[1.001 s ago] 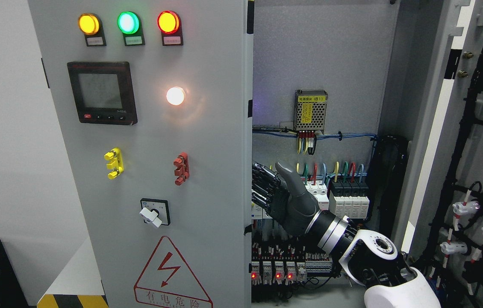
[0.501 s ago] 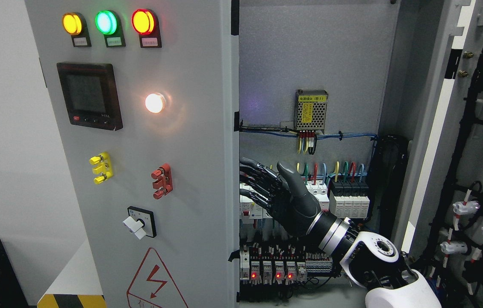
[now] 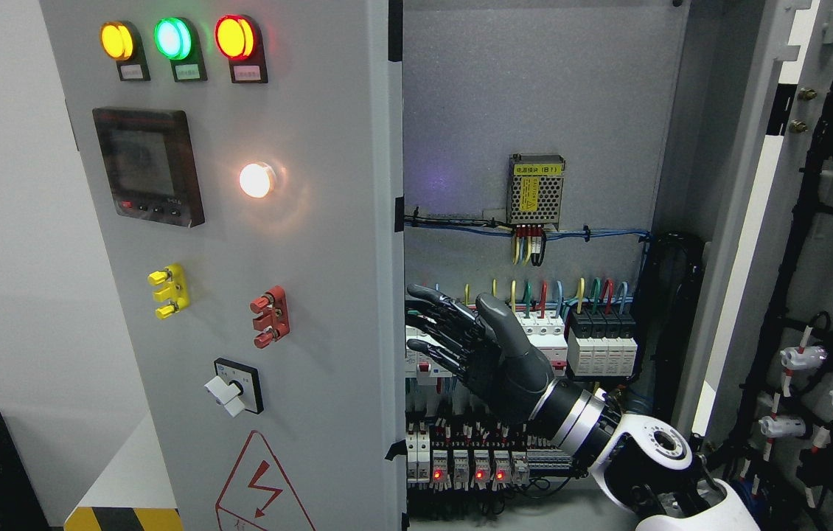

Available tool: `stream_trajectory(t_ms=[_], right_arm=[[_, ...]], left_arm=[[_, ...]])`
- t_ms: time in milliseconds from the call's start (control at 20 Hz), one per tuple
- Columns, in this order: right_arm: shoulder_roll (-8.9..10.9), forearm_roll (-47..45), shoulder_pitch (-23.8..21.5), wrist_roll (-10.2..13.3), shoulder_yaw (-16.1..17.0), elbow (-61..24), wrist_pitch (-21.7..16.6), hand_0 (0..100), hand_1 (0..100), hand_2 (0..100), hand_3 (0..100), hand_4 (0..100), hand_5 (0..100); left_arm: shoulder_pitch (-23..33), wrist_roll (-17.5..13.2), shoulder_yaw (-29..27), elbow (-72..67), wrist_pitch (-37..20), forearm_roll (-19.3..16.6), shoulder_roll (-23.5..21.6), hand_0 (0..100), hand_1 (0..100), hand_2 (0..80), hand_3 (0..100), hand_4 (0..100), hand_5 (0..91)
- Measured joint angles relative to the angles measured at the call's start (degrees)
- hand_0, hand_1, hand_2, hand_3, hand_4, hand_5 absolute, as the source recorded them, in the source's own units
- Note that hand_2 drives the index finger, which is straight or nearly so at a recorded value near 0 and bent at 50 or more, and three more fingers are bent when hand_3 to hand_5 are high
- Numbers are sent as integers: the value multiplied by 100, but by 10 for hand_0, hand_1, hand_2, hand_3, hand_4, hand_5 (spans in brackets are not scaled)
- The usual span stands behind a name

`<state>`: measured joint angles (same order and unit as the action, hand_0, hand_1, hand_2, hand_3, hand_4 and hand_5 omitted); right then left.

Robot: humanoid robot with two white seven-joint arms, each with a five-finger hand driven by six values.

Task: Open door with both hands
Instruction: 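Pull the light-panel door toward the robot with the right hand, then swing the light-panel door wide open with the right hand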

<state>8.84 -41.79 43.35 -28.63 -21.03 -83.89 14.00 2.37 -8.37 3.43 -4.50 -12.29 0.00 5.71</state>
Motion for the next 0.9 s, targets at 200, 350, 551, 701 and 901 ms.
stream_trajectory(t_ms=[200, 350, 551, 701, 901], right_arm=[[19, -121, -38, -35, -156, -138, 0, 58, 141, 0, 0, 0, 0], [30, -169, -63, -41, -282, -222, -7, 58, 141, 0, 0, 0, 0], [42, -202, -81, -71, -427, -302, -23, 58, 141, 0, 0, 0, 0], [57, -214, -99, -252, -511, -346, -26, 58, 141, 0, 0, 0, 0], [87, -224, -112, -354, -605, -392, -27, 58, 141, 0, 0, 0, 0]], left_arm=[[0, -5, 0, 0, 0, 0, 0, 120, 556, 0, 0, 0, 0], [0, -5, 0, 0, 0, 0, 0, 120, 556, 0, 0, 0, 0], [0, 11, 0, 0, 0, 0, 0, 120, 556, 0, 0, 0, 0], [0, 18, 0, 0, 0, 0, 0, 120, 556, 0, 0, 0, 0], [0, 19, 0, 0, 0, 0, 0, 120, 556, 0, 0, 0, 0]])
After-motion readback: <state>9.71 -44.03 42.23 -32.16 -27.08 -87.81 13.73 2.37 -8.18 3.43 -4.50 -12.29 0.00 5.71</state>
